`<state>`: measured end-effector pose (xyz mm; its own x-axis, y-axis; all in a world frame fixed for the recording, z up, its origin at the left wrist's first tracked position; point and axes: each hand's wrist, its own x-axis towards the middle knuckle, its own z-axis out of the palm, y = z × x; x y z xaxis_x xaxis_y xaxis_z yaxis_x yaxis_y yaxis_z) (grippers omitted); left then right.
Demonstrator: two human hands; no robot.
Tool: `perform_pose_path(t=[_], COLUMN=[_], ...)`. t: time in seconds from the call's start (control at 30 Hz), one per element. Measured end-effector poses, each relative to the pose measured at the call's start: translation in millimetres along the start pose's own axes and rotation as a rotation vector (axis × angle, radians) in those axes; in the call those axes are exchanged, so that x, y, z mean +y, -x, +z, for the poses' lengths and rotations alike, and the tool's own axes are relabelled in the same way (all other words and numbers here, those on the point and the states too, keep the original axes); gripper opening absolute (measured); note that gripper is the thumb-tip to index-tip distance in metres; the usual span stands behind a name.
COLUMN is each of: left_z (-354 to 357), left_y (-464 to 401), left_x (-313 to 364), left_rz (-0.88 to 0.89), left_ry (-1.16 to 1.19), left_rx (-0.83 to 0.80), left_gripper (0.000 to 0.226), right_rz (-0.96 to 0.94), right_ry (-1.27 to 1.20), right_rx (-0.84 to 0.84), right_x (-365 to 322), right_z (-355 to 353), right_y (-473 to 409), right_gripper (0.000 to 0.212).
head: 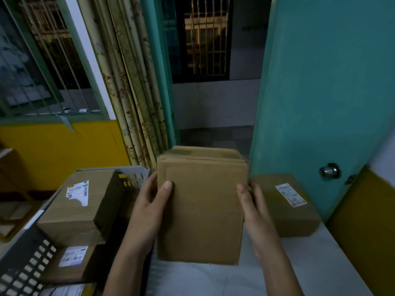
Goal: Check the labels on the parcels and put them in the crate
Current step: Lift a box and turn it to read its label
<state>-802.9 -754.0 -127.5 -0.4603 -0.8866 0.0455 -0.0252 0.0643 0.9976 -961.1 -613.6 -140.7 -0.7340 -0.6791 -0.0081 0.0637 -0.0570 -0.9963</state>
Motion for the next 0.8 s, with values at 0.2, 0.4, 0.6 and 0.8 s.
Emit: perform_pose_path(t=[0.2,0.4,0.6,0.8], left_z=[13,21,16,7], left_y=[7,15,8,5], left_x=[-8,5,-3,-2], left_rz=[0.152,0.058,-0.072,-0.009], left_ry=[-0.205,-0.056,0.263,0.137], left_rx=[0.026,0.000,-0.013,-0.119], left_gripper=[0.057,0.038,0.068,0.056], right_rz=[-0.036,-0.020,0.003,0.035], right_ry=[0.126,0.119,0.101,0.016], right_rx=[0.101,0.080,0.051,0.027], right_x=[-6,-12,-16,-6], right_z=[6,6,3,-3], right_y=[2,9,11,7], right_gripper=[0.027,0.027,0.027,0.045])
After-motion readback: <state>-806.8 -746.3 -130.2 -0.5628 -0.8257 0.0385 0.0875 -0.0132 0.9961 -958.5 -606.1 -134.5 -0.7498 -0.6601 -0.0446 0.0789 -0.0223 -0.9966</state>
